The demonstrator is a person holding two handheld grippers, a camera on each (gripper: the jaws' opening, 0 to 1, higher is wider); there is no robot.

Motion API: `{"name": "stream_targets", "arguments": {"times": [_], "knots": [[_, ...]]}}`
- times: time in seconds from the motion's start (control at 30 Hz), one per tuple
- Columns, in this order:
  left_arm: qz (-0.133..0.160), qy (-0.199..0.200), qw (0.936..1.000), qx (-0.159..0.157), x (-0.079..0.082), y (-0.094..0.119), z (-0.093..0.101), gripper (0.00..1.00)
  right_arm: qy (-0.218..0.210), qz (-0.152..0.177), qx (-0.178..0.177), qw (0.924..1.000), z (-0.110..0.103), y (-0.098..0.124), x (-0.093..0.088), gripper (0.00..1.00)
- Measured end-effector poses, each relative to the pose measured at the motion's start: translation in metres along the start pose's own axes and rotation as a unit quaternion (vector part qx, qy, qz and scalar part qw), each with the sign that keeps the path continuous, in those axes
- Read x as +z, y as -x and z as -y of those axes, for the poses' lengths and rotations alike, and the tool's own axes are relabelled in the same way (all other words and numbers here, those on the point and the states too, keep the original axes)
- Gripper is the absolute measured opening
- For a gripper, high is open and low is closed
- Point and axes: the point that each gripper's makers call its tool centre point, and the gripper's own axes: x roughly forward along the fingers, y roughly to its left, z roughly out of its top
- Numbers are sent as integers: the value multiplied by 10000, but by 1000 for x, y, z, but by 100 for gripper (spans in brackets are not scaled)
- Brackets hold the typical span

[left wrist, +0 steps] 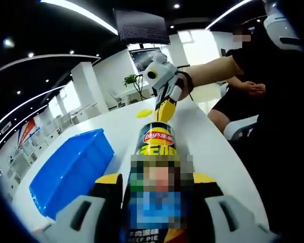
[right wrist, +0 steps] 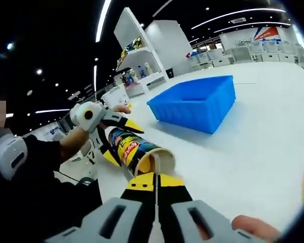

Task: Open the lid of the chip container on the table, take out the chips, place them into the box in front of the container, and close the lid

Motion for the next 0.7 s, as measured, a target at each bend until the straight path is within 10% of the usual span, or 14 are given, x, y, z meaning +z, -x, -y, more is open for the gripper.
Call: {"name": "stream_targets", "arguments": {"times": [0.67, 0.7], "knots": [[55, 85, 9999, -25, 0, -7, -2, 54, -252, 149, 1135, 9931, -16, -16, 3, 0], [-321, -78, 9994, 134, -10, -6, -6, 56, -230, 165, 1020, 9944, -12, -16, 8, 0]]}}
